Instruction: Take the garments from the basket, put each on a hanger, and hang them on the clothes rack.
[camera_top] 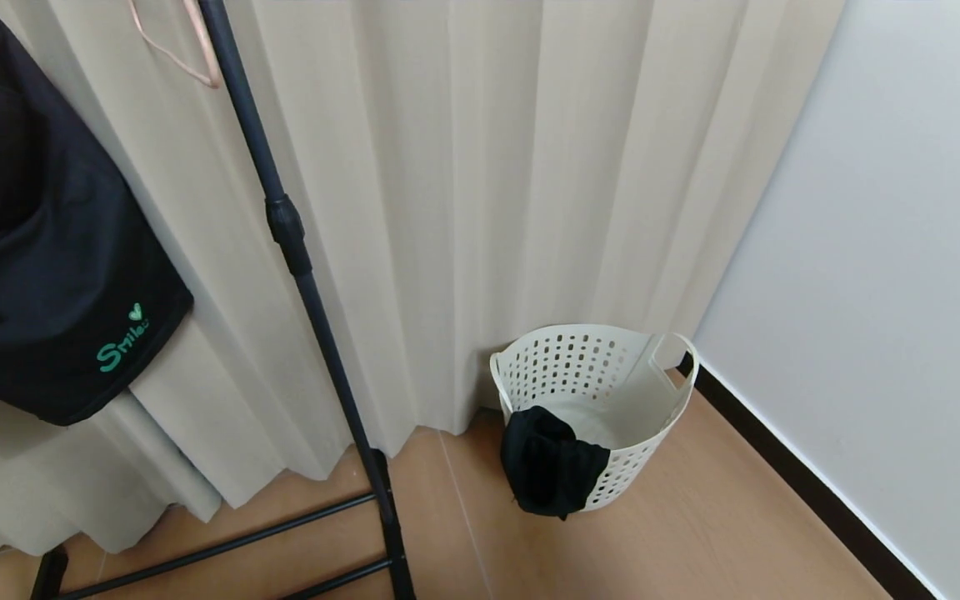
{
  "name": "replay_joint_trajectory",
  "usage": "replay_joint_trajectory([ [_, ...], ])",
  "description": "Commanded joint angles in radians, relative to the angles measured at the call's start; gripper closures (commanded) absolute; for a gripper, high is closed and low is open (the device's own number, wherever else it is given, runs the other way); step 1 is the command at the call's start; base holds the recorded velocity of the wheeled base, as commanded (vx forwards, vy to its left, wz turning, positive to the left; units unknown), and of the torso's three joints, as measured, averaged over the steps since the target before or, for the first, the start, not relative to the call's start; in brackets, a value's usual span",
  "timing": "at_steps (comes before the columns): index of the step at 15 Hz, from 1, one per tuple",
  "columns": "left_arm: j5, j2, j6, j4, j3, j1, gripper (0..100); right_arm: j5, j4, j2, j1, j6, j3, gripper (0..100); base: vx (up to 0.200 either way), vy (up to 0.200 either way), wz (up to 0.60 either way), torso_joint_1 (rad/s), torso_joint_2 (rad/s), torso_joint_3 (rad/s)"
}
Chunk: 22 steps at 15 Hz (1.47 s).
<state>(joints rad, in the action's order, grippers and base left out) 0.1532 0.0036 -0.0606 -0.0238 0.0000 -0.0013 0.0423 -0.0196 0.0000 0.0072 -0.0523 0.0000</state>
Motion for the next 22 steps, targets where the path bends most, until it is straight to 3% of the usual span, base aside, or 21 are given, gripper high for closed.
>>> replay_joint_trajectory([
  [1,0.0,-0.001,0.001,-0.001,0.0,0.0,0,0.001,0.0,0.002,0.0,0.0,0.0,0,0.0,0.0,0.0,0.002,0.0,-0.198],
  [22,0.0,-0.001,-0.001,-0.001,0.0,0.0,0,-0.006,-0.003,0.002,0.0,0.002,0.0,0,0.0,0.0,0.0,0.003,0.0,-0.197],
])
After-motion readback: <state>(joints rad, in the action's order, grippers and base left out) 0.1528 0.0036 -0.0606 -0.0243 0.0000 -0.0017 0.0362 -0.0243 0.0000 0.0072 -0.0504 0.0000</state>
